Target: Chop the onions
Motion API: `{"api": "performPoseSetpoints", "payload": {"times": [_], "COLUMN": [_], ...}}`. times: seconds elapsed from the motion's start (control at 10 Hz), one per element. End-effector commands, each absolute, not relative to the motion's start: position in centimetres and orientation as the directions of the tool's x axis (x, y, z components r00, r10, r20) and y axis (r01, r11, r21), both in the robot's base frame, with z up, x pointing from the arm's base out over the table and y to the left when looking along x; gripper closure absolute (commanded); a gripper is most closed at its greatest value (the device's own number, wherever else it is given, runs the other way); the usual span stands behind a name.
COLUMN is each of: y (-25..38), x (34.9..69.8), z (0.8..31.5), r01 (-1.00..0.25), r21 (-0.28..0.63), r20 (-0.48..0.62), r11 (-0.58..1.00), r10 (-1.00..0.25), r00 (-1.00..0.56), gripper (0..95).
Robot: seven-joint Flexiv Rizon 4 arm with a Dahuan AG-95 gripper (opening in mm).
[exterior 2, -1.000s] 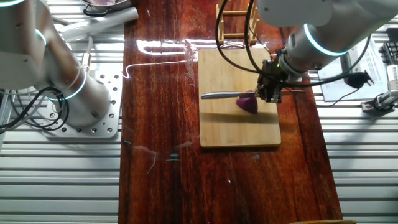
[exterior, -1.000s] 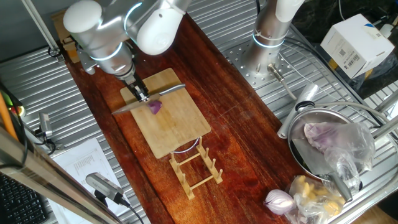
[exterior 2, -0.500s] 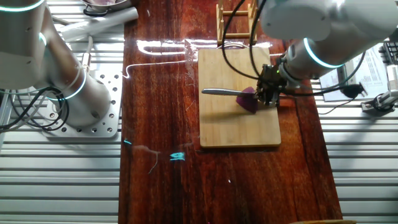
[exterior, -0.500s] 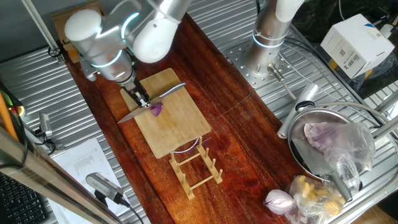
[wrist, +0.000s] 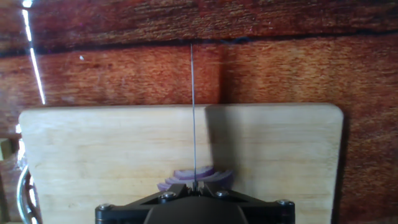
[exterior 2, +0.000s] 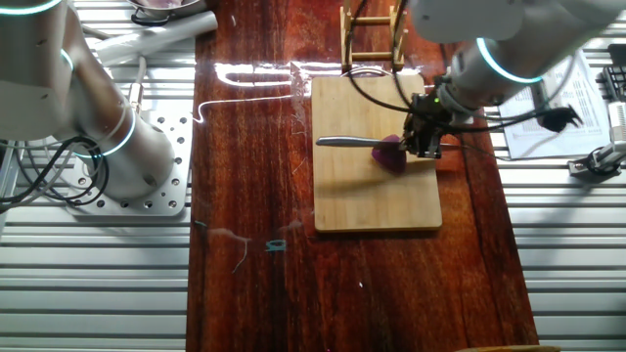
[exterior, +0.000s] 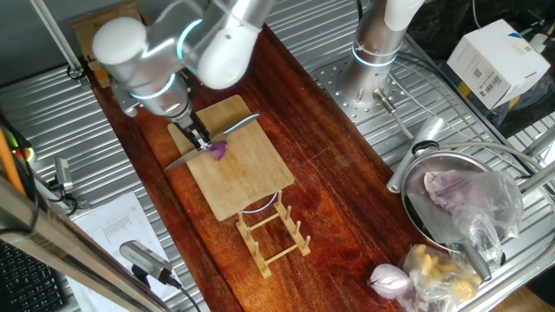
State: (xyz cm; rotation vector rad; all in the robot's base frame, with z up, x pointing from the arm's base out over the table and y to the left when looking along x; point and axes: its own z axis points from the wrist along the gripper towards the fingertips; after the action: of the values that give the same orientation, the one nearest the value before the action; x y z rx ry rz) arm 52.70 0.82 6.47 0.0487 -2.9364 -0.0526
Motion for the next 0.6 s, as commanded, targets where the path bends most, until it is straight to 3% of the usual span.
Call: {"api": "performPoseSetpoints", "payload": {"times": [0.1,0.6], "y": [0.78,0.88], "x": [52.69,52.58], "z": [6.64,6.47], "r01": [-0.020,-0.028], "r21": [0.056,0.061], "r20": [0.188,0.186], "r11": [0.998,0.998], "r10": [-0.030,-0.039], "r00": [-0.982,-0.982], "gripper": [95.0,95.0]}}
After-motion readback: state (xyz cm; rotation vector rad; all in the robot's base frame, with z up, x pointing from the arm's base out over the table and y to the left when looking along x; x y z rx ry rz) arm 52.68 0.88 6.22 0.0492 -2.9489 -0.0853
